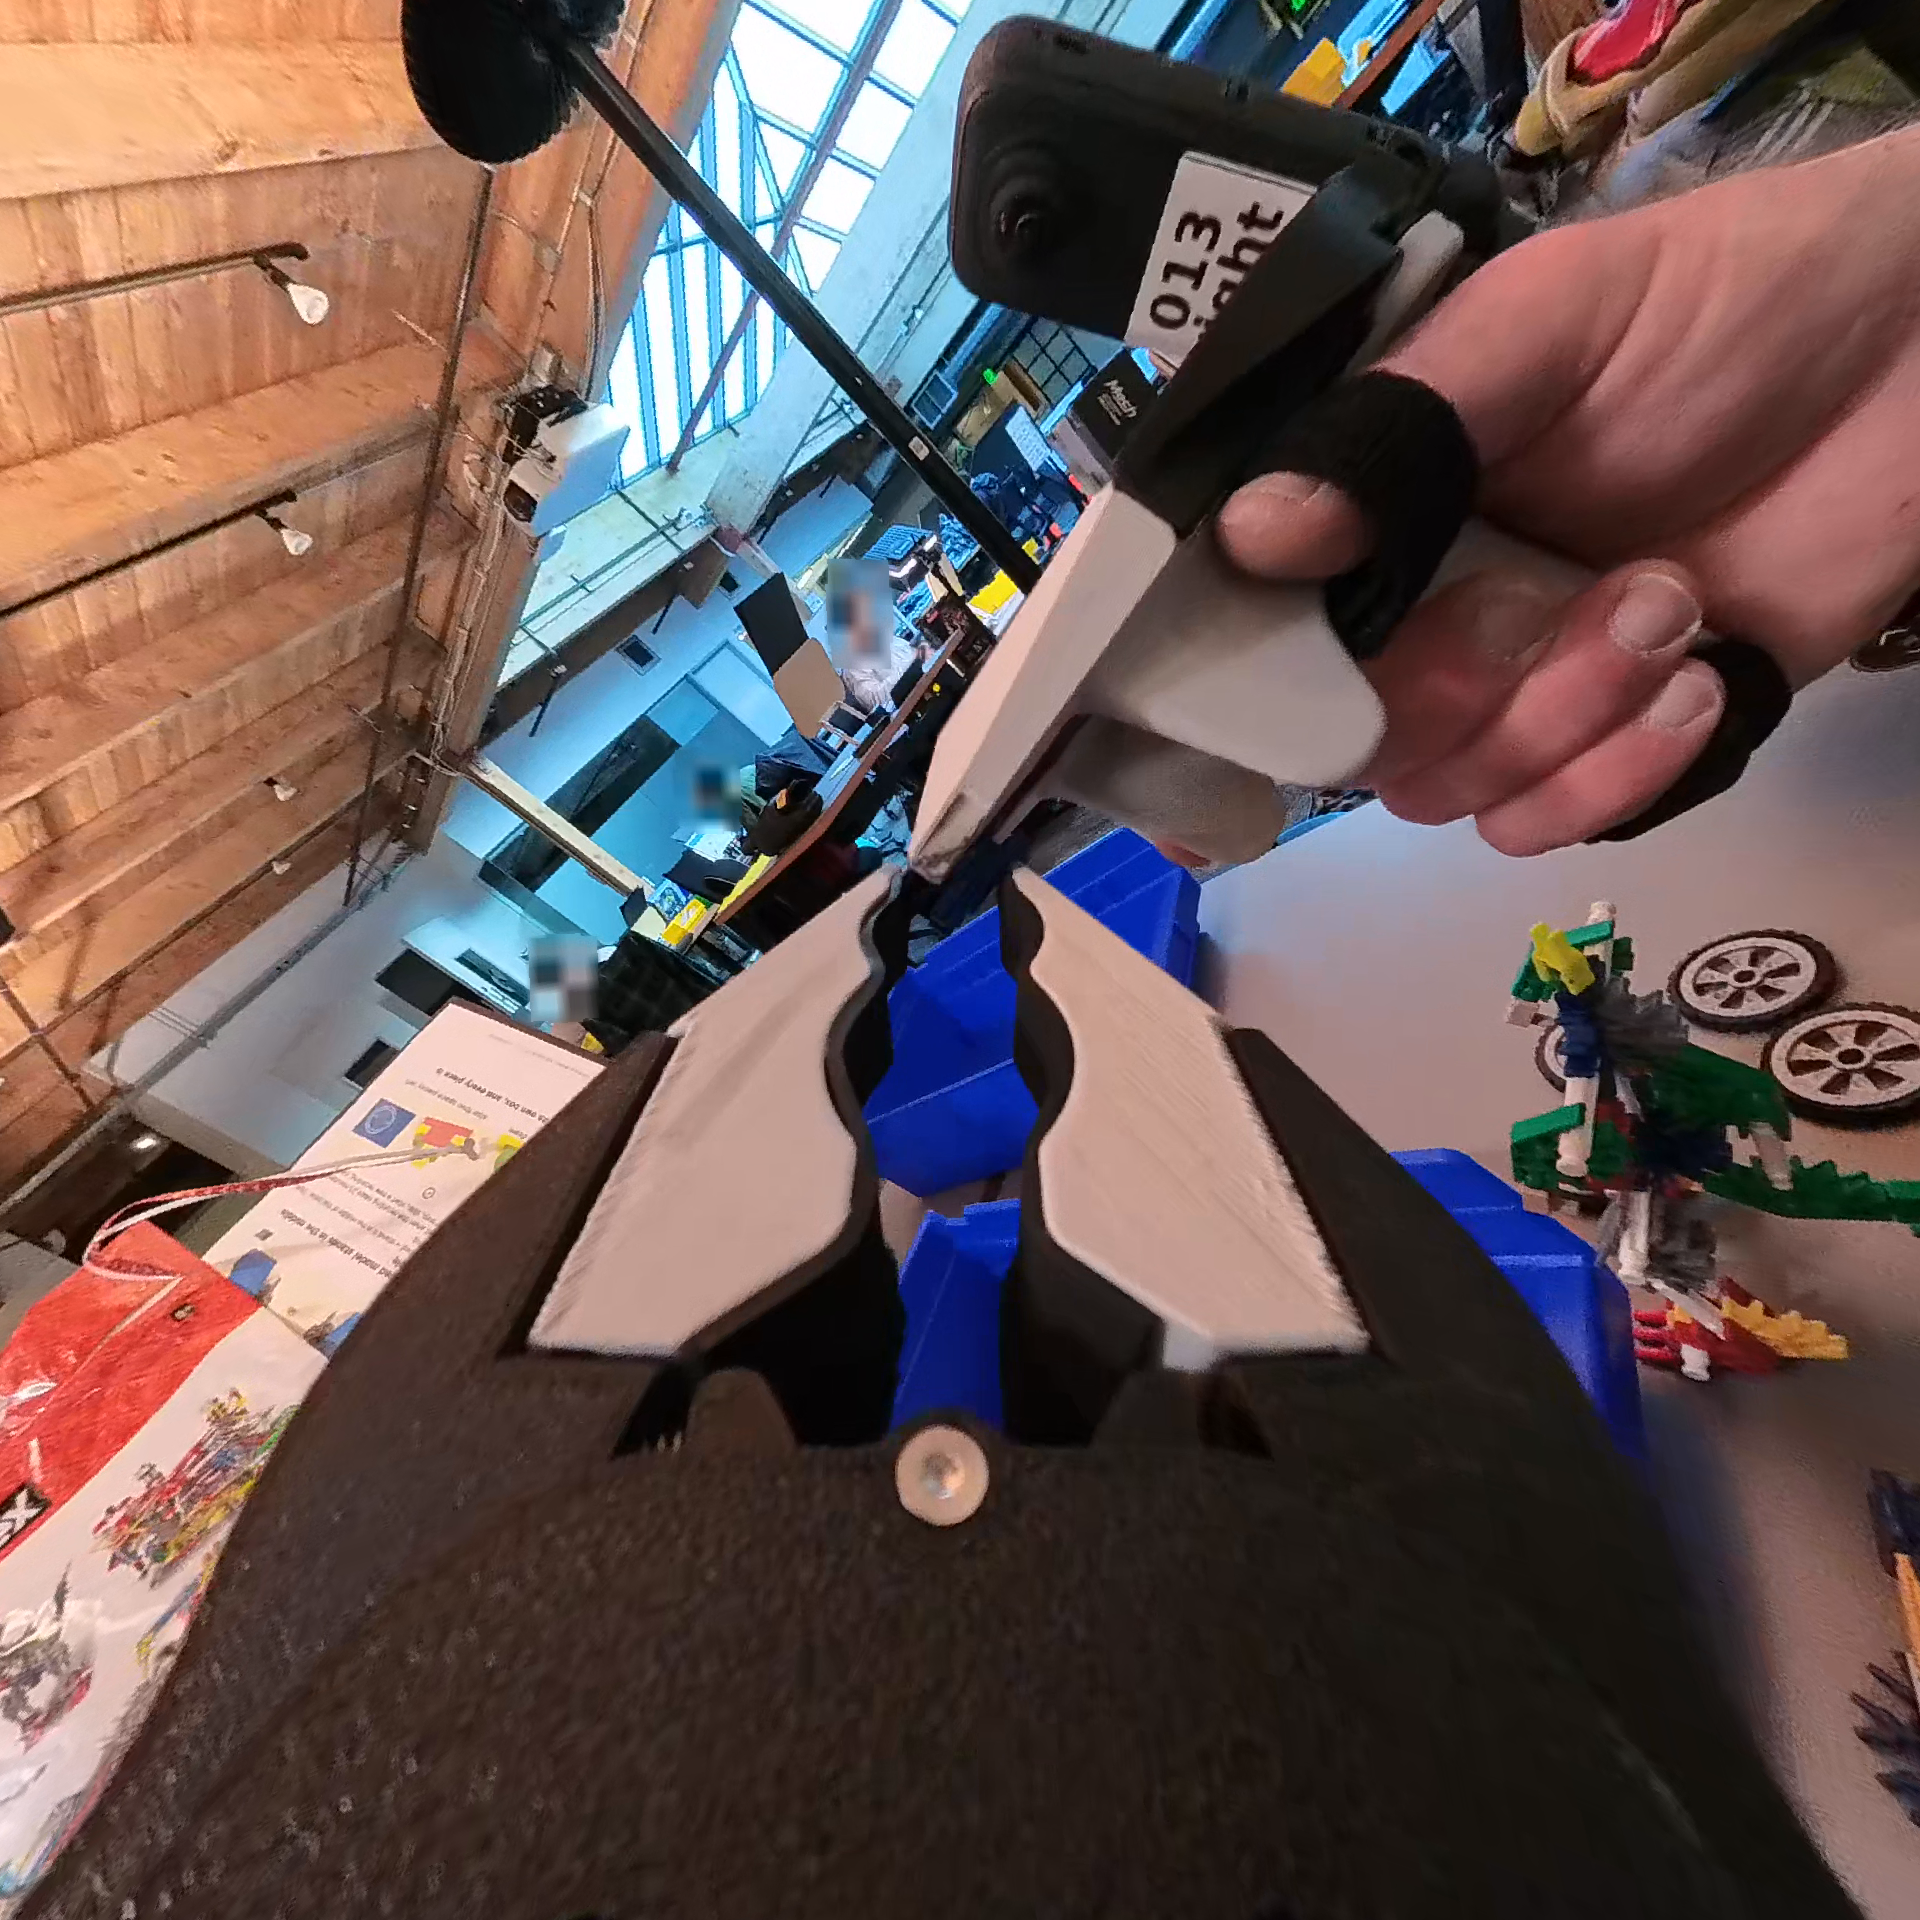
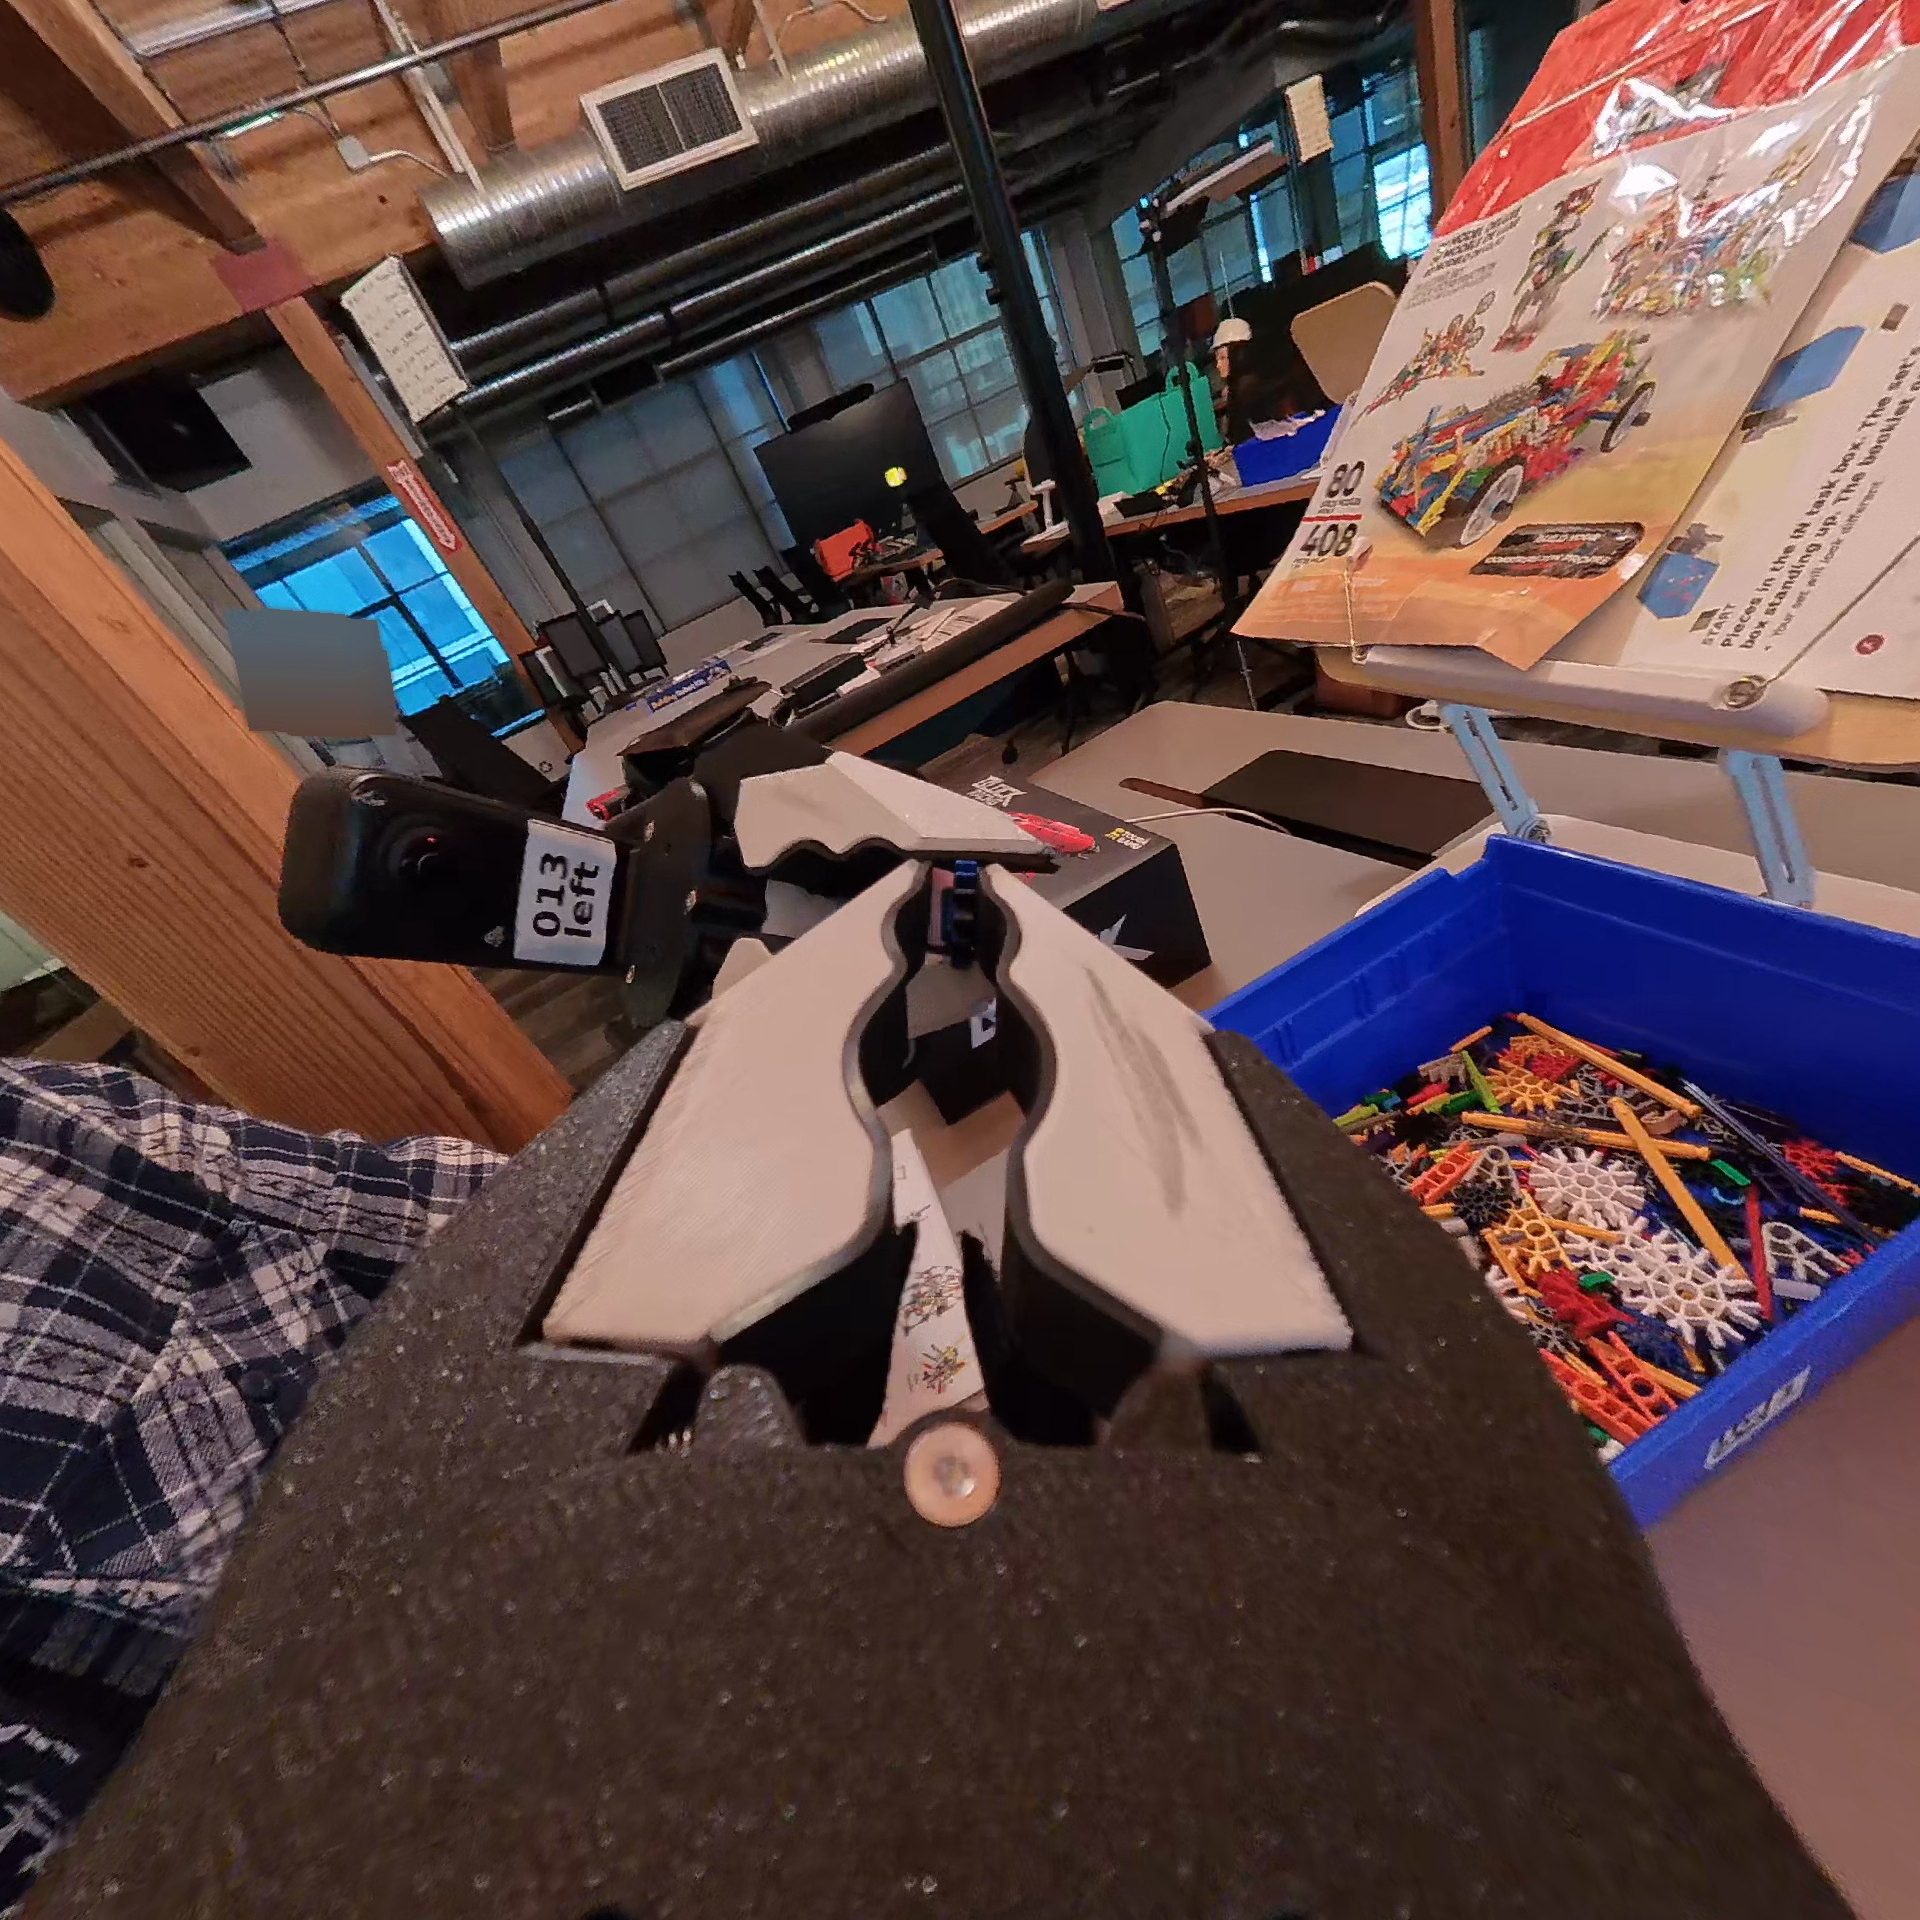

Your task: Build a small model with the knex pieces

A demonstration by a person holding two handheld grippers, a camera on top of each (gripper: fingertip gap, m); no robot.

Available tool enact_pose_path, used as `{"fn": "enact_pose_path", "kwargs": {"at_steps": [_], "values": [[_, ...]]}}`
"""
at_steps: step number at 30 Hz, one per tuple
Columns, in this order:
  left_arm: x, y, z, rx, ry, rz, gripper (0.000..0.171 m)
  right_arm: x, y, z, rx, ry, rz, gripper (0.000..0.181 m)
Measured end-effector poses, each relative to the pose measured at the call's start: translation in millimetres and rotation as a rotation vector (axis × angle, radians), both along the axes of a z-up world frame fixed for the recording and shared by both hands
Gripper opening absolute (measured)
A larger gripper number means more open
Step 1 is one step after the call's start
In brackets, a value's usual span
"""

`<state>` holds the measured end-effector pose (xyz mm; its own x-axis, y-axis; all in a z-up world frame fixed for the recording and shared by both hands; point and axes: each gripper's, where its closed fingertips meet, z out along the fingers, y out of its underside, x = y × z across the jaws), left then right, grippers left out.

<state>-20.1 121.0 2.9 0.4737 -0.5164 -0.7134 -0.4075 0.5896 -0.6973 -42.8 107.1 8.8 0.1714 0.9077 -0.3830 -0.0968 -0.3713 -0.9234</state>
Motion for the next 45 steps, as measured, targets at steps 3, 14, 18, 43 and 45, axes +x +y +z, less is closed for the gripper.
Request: {"fn": "enact_pose_path", "kwargs": {"at_steps": [3, 14, 18, 43, 45], "values": [[0, 1, -1, 0.004, 0.001, -0.001, 0.013, -1, -3, 1, -0.012, 0.007, 0.022, 0.014], [4, -2, -2, 0.128, 0.047, 0.017, 0.013, 4, -3, -7, 0.276, -0.218, -0.133, 0.005], [7, 0, -4, 0.161, 0.07, 0.042, 0.012, 6, 0, -10, 0.347, -0.294, -0.172, 0.005], [-45, 51, -66, -0.247, 0.309, 0.157, 0.037, 2, 64, -74, 0.409, -0.838, -0.353, 0.014], [-44, 49, -65, -0.255, 0.311, 0.157, 0.033, 7, 45, -68, 0.437, -0.838, -0.33, 0.014]]}}
